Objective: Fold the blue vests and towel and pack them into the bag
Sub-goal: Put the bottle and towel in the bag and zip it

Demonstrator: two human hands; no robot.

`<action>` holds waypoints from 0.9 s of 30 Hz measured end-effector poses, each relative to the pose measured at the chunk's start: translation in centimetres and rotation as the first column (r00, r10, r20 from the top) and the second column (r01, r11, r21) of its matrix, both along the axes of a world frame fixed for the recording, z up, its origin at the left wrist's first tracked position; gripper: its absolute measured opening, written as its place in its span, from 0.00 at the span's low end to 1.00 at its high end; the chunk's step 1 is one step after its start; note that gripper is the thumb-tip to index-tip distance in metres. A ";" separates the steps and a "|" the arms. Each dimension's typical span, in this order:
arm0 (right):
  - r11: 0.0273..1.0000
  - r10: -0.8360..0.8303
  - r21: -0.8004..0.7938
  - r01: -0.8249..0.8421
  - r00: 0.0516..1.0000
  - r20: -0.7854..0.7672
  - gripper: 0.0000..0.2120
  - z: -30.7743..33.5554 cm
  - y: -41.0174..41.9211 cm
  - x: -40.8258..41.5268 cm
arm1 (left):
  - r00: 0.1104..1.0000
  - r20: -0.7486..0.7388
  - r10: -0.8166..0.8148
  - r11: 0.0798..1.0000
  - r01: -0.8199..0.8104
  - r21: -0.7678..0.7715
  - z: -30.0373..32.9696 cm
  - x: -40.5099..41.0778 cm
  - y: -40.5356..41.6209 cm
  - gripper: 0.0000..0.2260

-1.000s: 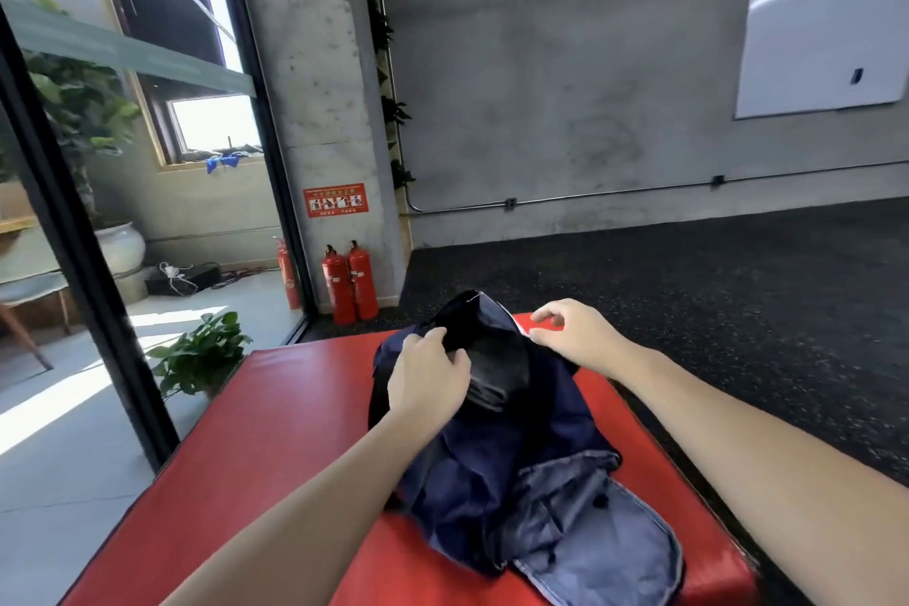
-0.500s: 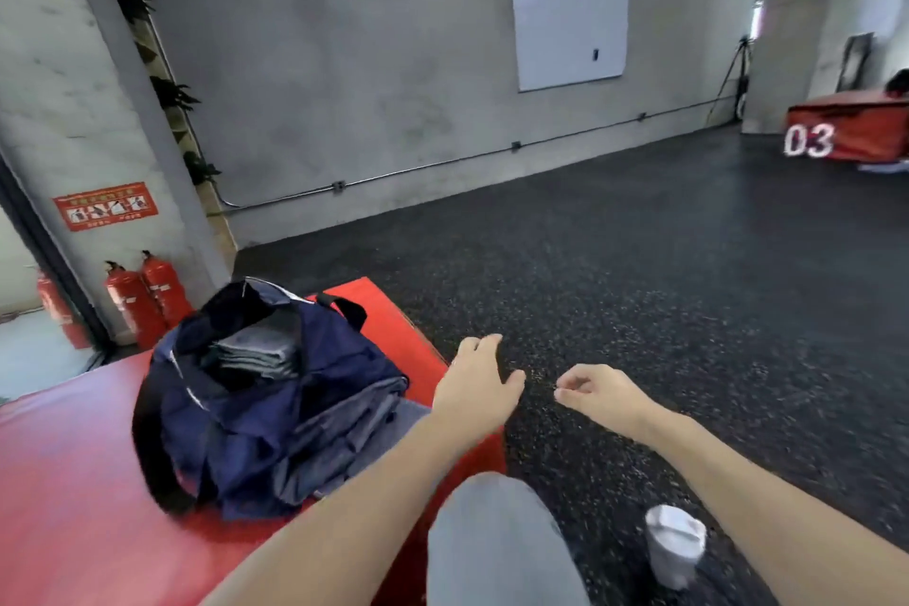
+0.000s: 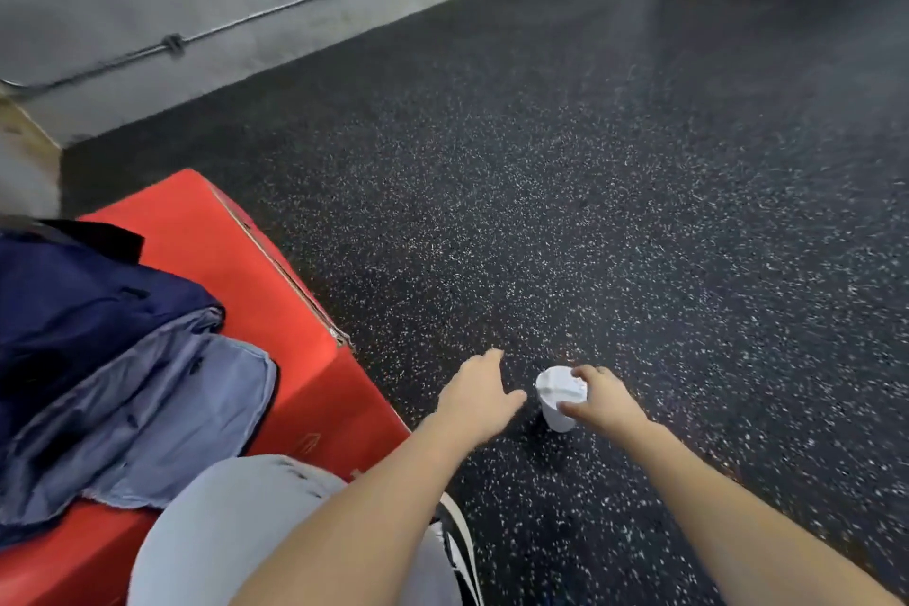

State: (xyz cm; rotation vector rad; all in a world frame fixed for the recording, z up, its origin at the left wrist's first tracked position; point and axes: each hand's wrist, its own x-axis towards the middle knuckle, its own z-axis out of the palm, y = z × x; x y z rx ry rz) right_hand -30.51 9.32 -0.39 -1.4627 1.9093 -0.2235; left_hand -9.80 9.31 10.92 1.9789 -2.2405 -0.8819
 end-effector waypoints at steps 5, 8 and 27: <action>1.000 -0.006 -0.018 0.004 0.992 -0.125 0.37 -5.8 -2.1 -0.3 | 0.999 0.045 -0.023 0.994 0.018 0.105 -6.0 -1.2 -2.1 0.32; 1.000 0.003 -0.026 -0.007 0.987 -0.159 0.41 -8.4 -4.1 -0.4 | 0.999 0.040 -0.027 0.991 0.021 0.131 -8.5 -1.4 -3.5 0.32; 0.965 0.164 -0.163 -0.204 0.959 -0.233 0.43 2.4 -5.8 2.4 | 0.993 -0.120 -0.009 0.999 0.004 -0.041 -2.7 3.4 -5.1 0.30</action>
